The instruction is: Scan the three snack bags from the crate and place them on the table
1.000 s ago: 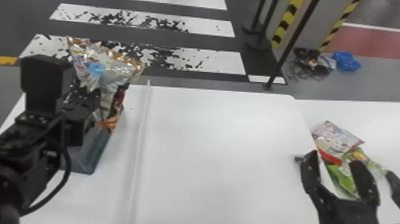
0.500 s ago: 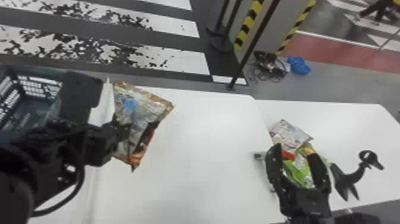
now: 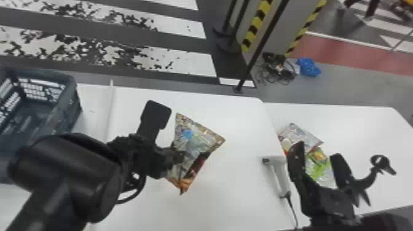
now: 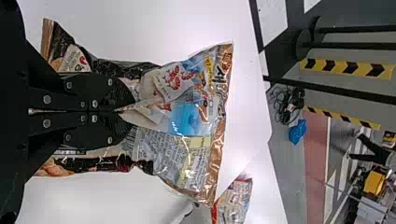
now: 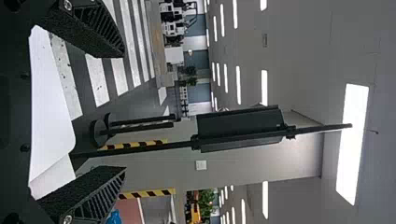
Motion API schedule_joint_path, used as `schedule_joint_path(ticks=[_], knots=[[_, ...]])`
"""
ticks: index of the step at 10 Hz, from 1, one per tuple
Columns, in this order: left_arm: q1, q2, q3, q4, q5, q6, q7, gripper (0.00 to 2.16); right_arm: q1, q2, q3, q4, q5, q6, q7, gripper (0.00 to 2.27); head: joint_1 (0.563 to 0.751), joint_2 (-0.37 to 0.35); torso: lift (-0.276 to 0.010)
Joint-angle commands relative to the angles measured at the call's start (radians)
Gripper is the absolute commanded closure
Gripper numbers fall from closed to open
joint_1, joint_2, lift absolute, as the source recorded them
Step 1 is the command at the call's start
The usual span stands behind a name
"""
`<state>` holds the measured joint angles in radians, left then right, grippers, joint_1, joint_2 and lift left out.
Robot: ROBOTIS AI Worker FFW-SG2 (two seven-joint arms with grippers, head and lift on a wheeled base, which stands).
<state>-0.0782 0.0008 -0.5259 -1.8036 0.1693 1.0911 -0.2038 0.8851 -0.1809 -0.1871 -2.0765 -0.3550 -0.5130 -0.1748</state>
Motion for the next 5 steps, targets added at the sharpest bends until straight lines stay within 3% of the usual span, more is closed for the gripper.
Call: schedule_joint_path(ticks=[1,3,5], knots=[[-0.048,-0.003,-0.04,0.178,0.009,-0.141,-0.034,2.09,0.0,0.0,-0.021,-0.008,-0.029,0.0,0.0,0.07,0.695,-0.35,-0.036],[-0.081,-0.003,-0.101,0.363,0.035,-0.328,-0.068,2.09,-0.001,0.0,-0.037,-0.01,-0.053,-0.006,0.005,0.07,0.695,-0.35,-0.036],[-0.083,-0.003,-0.137,0.4,0.052,-0.355,-0.088,2.09,-0.012,0.001,-0.035,-0.005,-0.056,-0.003,0.006,0.07,0.695,-0.35,-0.036]])
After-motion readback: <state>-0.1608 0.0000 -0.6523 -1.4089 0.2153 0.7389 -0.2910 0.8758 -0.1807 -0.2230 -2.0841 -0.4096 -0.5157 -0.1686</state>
